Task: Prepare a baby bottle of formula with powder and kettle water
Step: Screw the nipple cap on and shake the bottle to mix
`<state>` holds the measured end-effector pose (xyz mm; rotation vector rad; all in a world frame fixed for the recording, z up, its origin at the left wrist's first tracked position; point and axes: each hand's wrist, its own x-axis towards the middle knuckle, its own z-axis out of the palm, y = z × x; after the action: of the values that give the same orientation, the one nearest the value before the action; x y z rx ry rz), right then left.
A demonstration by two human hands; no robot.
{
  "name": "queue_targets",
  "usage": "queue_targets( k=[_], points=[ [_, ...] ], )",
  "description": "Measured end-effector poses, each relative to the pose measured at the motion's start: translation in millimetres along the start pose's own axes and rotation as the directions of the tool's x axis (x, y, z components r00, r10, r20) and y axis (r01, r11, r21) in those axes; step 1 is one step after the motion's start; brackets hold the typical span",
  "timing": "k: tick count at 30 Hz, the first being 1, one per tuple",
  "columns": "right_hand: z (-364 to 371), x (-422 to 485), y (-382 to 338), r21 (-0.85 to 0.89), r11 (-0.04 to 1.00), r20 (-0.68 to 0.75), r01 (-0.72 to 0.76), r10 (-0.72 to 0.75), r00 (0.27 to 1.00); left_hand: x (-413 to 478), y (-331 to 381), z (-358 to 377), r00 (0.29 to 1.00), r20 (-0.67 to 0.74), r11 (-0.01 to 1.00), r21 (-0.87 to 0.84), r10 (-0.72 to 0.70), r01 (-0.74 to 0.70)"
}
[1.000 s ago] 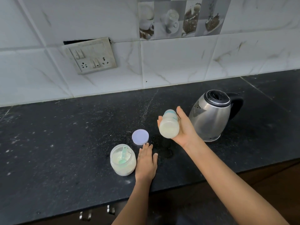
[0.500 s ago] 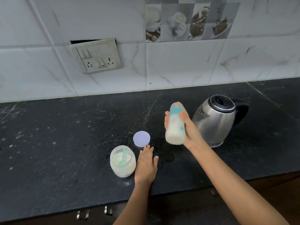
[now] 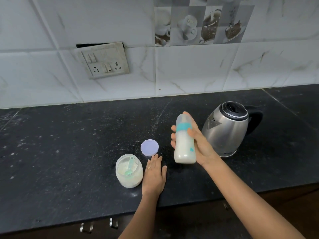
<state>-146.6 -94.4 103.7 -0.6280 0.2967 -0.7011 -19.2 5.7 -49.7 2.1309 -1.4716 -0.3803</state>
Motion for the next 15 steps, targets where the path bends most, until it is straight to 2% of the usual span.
queue_targets(
  k=[2, 4, 6, 7, 8, 11, 12, 14, 15],
  points=[
    [1.2, 3.6, -2.0, 0.143, 0.984, -0.15, 0.108, -0.087, 0.985, 0.6, 0.7, 0.2, 1.0, 0.003, 1.0, -0.009, -0.006, 0.006],
    [1.2, 2.6, -2.5, 0.159, 0.981, -0.149, 0.116, -0.092, 0.985, 0.2, 1.0, -0.9, 1.0, 0.006, 1.0, -0.011, -0.006, 0.006],
    [2.5, -3.5, -2.9, 0.002, 1.0, -0.085, 0.003, -0.003, 0.996, -0.2, 1.0, -1.0, 1.0, 0.002, 1.0, -0.011, -0.004, 0.004],
    [3.8, -4.2, -3.9, -0.062, 0.998, -0.076, 0.004, -0.009, 0.997, 0.0, 0.7, -0.9, 1.0, 0.001, 1.0, -0.012, -0.005, 0.005],
    [7.5, -2.2, -5.8, -0.046, 0.998, -0.079, 0.047, -0.051, 0.996, 0.2, 0.5, -1.1, 1.0, 0.002, 1.0, -0.013, -0.007, 0.007],
    [14.5, 2.6, -9.4, 0.058, 0.976, -0.225, 0.211, -0.193, 0.955, 0.1, 0.1, -0.4, 1.0, 0.013, 0.999, -0.029, -0.019, 0.019],
    [14.1, 1.6, -8.4, 0.054, 0.983, -0.181, 0.176, -0.163, 0.97, 0.0, -0.2, -0.6, 1.0, 0.013, 0.999, -0.035, -0.017, 0.017],
    [13.6, -6.2, -4.7, -0.119, 0.993, 0.015, 0.025, -0.023, 1.0, -0.3, -0.4, -0.5, 1.0, 0.01, 0.999, -0.05, -0.014, 0.015],
    [15.3, -8.3, -3.3, -0.185, 0.983, 0.056, 0.02, -0.01, 0.998, -0.2, -0.4, -0.5, 1.0, 0.008, 0.998, -0.053, -0.016, 0.016]
  ],
)
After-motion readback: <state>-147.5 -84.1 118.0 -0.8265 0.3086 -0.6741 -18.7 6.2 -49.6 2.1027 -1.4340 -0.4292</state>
